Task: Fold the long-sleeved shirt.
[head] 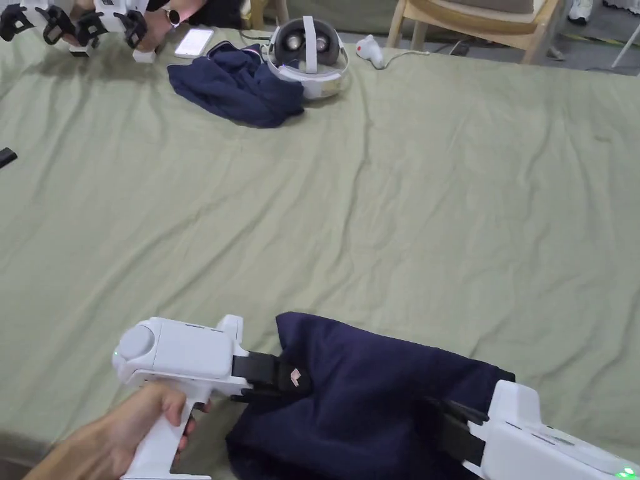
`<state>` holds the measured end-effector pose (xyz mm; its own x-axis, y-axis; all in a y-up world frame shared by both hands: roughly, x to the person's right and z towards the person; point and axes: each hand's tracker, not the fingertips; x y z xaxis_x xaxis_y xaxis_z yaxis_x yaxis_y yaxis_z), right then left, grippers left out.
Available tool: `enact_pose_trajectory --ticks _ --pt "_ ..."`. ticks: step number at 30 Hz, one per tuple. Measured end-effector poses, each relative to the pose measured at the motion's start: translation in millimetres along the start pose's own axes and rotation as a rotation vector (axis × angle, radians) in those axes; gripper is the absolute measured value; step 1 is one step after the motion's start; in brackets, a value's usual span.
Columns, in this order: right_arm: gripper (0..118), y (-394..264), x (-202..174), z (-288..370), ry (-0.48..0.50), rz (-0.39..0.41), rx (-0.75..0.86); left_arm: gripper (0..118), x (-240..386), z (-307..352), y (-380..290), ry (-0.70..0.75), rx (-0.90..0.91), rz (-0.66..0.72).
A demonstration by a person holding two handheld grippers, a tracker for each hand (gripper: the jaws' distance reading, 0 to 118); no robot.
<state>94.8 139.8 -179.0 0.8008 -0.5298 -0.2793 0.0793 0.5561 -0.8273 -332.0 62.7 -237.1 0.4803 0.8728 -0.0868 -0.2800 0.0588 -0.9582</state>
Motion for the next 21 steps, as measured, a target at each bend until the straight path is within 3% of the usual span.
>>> enact_pose_trajectory --ticks 2,4,10,21 --pt "0 8 -18 12 0.003 0.071 0.062 16 11 15 -3 -0.015 0.034 0.003" --pt "0 14 -43 19 -0.017 0.207 0.111 15 11 40 -1 -0.032 0.036 -0.019" --pt "0 32 -129 -21 -0.073 0.527 0.133 15 -3 143 30 0.102 0.172 -0.031" --pt "0 59 -293 -174 0.159 0.703 0.108 15 -59 356 105 0.408 0.385 0.009"
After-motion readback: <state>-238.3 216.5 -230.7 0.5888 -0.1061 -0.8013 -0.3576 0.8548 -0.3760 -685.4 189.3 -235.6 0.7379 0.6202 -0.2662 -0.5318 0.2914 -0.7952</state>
